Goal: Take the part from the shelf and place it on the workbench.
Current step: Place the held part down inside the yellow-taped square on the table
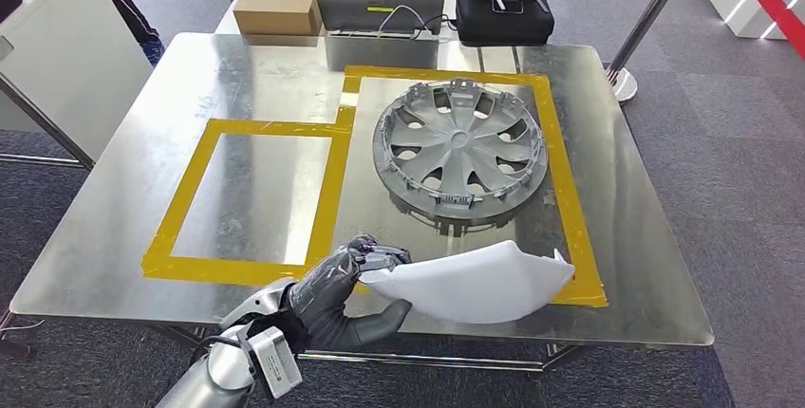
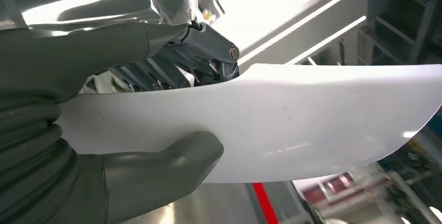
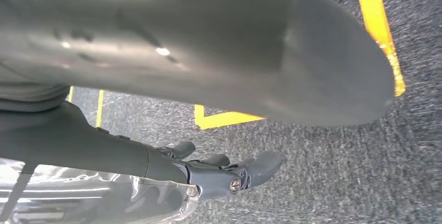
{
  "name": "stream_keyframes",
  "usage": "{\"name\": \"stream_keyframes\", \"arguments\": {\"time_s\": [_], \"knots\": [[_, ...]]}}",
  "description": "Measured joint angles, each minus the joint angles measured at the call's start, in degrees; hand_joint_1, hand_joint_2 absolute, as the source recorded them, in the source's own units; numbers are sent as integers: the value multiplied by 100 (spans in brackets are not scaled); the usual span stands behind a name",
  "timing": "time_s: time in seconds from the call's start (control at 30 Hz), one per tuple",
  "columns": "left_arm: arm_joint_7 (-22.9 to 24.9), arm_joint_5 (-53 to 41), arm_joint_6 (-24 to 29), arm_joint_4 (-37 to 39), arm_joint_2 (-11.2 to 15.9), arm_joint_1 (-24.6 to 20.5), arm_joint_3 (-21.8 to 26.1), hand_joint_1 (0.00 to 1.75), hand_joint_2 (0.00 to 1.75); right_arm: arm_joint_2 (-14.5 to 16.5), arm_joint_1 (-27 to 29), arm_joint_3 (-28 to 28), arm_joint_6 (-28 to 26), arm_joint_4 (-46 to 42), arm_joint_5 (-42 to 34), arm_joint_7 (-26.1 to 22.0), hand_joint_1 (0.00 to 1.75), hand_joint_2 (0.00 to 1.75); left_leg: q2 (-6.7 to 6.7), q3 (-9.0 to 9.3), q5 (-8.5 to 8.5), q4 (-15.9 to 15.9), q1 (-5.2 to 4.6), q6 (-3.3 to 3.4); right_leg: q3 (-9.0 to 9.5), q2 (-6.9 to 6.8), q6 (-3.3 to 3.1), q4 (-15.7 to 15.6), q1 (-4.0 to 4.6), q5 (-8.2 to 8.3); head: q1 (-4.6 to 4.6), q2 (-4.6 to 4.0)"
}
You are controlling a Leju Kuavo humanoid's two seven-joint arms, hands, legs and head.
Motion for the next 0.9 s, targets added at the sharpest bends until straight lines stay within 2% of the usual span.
{"name": "stream_keyframes", "arguments": {"time_s": [0.17,0.43,0.7,0.9], "knots": [[-11,-1191,1090,390,117,-204,359,175,175,24,1,8,22,0,-75,-14,0,0,0,31,1,-12,7,-1,21,0,0,0,6,-1,-1,0],[29,-2216,2510,2078,321,-1278,1168,175,175,-3,24,5,4,0,-68,-14,0,0,7,45,4,-17,14,-6,35,2,0,2,15,-1,-1,0],[159,-2746,3312,3834,435,-1823,1824,175,175,-90,23,8,2,0,24,-23,0,0,8,45,3,-17,13,-7,36,3,-2,3,13,-2,1,0],[293,-3135,3613,4849,504,-1997,2163,175,175,-134,24,8,11,0,61,-62,0,0,5,45,4,-17,14,-7,36,2,-2,3,14,-3,-1,0]]}}
